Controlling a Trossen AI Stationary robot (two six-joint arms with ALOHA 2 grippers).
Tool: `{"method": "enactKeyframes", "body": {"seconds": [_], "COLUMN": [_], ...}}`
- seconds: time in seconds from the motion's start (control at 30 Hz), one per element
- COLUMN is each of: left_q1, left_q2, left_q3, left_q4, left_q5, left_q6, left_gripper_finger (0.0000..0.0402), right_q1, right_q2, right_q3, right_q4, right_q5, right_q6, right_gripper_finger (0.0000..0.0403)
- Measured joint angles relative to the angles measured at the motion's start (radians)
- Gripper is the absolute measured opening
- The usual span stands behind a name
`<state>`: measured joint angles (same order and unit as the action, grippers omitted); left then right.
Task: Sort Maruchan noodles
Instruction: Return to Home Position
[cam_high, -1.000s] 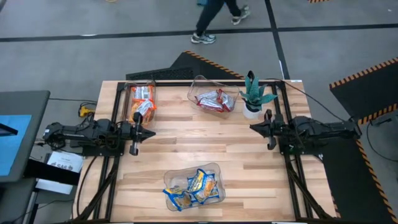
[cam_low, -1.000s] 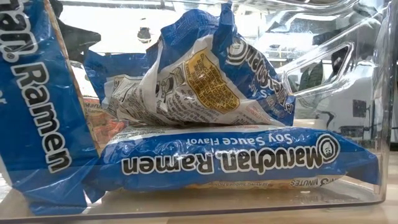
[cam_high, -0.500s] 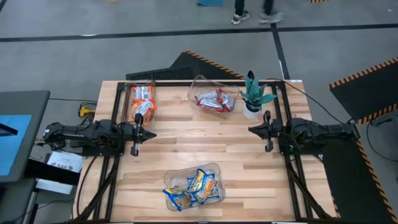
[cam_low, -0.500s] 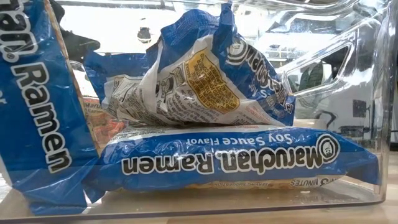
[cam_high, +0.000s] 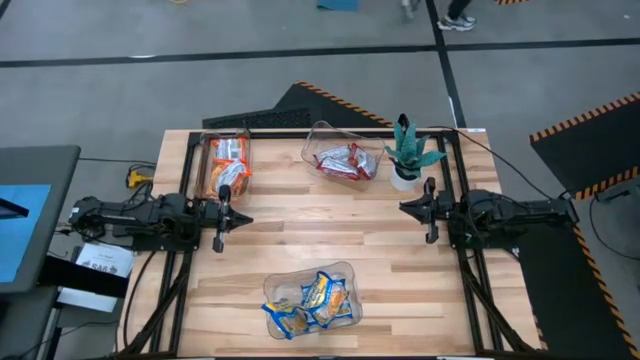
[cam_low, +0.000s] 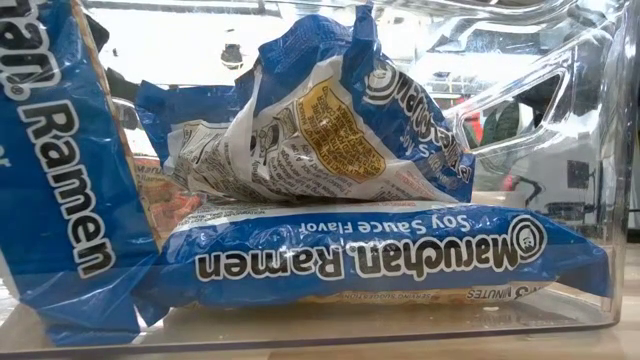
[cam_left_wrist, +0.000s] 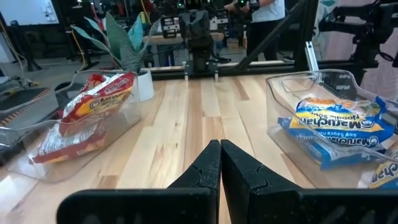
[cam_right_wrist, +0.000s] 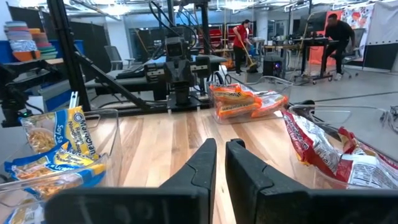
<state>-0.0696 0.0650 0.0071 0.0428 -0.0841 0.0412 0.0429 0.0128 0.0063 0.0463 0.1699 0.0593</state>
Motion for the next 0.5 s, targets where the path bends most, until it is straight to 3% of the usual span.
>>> {"method": "enactKeyframes", "body": {"seconds": [0.5], "left_q1": [-0.001], "left_q2": [-0.037], "left_q3": [0.0], "left_q4": [-0.002], "left_q5": [-0.001], "left_q6": [-0.006], "left_gripper_finger": [0.0], "right_q1": [0.022], "right_q2": [-0.011], "right_q3": [0.0], "right_q4": [-0.001], "right_q5": [0.008], "right_q6": [0.002], "right_gripper_finger": [0.0063]}}
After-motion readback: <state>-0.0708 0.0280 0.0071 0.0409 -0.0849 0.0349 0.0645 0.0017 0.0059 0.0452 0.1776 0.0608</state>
